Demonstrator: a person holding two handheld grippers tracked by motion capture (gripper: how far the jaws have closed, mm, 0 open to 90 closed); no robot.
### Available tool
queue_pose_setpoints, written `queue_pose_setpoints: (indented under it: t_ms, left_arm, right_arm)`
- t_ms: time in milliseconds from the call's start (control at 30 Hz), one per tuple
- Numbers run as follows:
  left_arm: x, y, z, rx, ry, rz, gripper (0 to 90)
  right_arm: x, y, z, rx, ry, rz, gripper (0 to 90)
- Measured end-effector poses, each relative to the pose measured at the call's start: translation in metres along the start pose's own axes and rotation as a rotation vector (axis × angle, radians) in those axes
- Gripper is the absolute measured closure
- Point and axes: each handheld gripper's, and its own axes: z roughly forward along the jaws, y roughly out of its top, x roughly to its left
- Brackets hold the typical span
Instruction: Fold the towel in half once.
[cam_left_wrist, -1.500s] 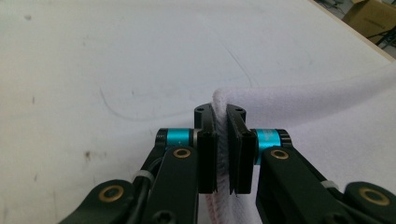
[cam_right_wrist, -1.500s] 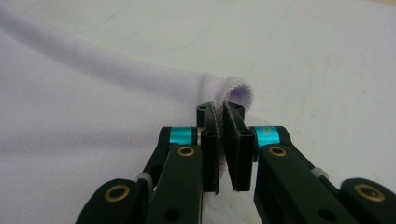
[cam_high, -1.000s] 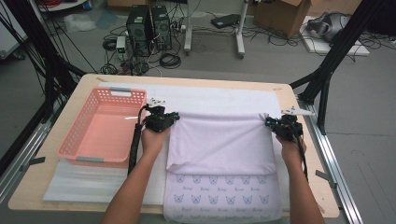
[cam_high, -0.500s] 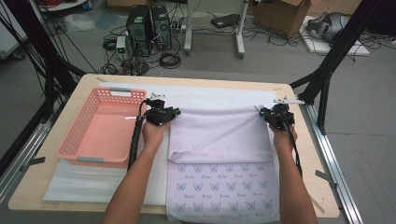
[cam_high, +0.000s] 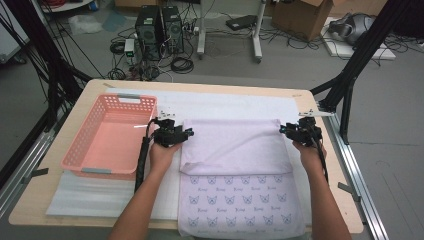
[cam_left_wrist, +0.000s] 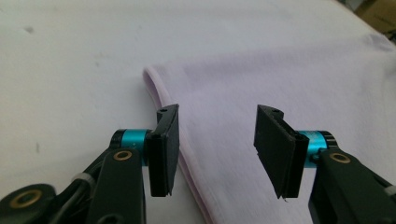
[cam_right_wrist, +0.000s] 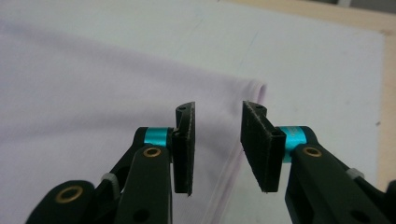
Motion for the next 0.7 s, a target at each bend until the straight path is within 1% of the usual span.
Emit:
queue_pose_setpoints:
  t_ms: [33, 67, 100, 133, 200, 267, 300, 400, 433, 467, 500, 533, 567, 600, 633, 667, 700]
  left_arm:
    - [-0.002, -0.001, -0.001, 0.017, 0.003, 0.004, 47.1]
    - [-0.003, -0.001, -0.003, 0.013, 0.004, 0.006, 46.6]
    - [-0.004, -0.004, -0.006, -0.013, 0.005, 0.009, 46.7]
    - [-0.005, -0.006, -0.007, -0.025, 0.022, 0.006, 47.3]
    - [-0.004, -0.012, -0.007, -0.008, 0.042, -0.008, 46.3]
    - [-0.002, -0.018, -0.005, 0.015, 0.055, -0.024, 45.7]
    - [-0.001, -0.020, -0.004, 0.015, 0.052, -0.026, 45.1]
    - [-0.004, -0.021, -0.003, 0.015, 0.067, -0.016, 44.4]
    - [-0.007, -0.021, -0.003, 0.019, 0.079, 0.007, 45.4]
    - [-0.009, -0.021, -0.002, 0.023, 0.083, 0.032, 49.9]
    - [-0.013, -0.021, -0.001, 0.028, 0.093, 0.057, 59.0]
    - [-0.016, -0.022, 0.000, 0.032, 0.099, 0.090, 65.0]
    - [-0.019, -0.022, 0.001, 0.039, 0.079, 0.112, 80.8]
    - [-0.020, -0.021, 0.002, 0.040, 0.088, 0.108, 84.5]
    - [-0.019, -0.020, 0.003, 0.039, 0.083, 0.083, 85.3]
    - [-0.016, -0.019, 0.003, 0.038, 0.082, 0.055, 85.7]
    - [-0.014, -0.016, 0.004, 0.031, 0.094, 0.049, 86.0]
  right_arm:
    - [0.001, -0.002, 0.000, 0.035, 0.011, -0.001, 61.0]
    - [0.003, -0.006, 0.000, 0.044, 0.020, -0.004, 61.1]
    - [0.005, -0.010, -0.001, 0.042, 0.022, -0.020, 61.2]
    - [0.006, -0.013, -0.002, 0.044, 0.027, -0.019, 61.0]
    - [0.006, -0.021, -0.002, 0.052, 0.025, -0.024, 60.0]
    - [0.003, -0.026, -0.001, 0.058, 0.019, -0.004, 59.7]
    - [0.002, -0.028, 0.000, 0.062, 0.018, 0.005, 58.9]
    - [0.002, -0.030, 0.005, 0.079, 0.008, 0.012, 58.3]
    - [0.002, -0.030, 0.008, 0.086, 0.001, 0.013, 58.4]
    - [0.001, -0.031, 0.011, 0.094, -0.001, 0.021, 59.4]
    - [0.001, -0.033, 0.014, 0.103, 0.005, 0.031, 61.0]
    - [0.002, -0.034, 0.015, 0.090, -0.002, 0.031, 65.0]
    - [0.002, -0.035, 0.015, 0.078, 0.001, 0.031, 73.9]
    - [0.001, -0.036, 0.016, 0.073, 0.035, 0.048, 81.5]
    - [0.001, -0.036, 0.016, 0.075, 0.048, 0.055, 83.1]
    - [0.001, -0.035, 0.016, 0.076, 0.049, 0.046, 84.3]
    - [0.002, -0.035, 0.016, 0.073, 0.049, 0.037, 84.8]
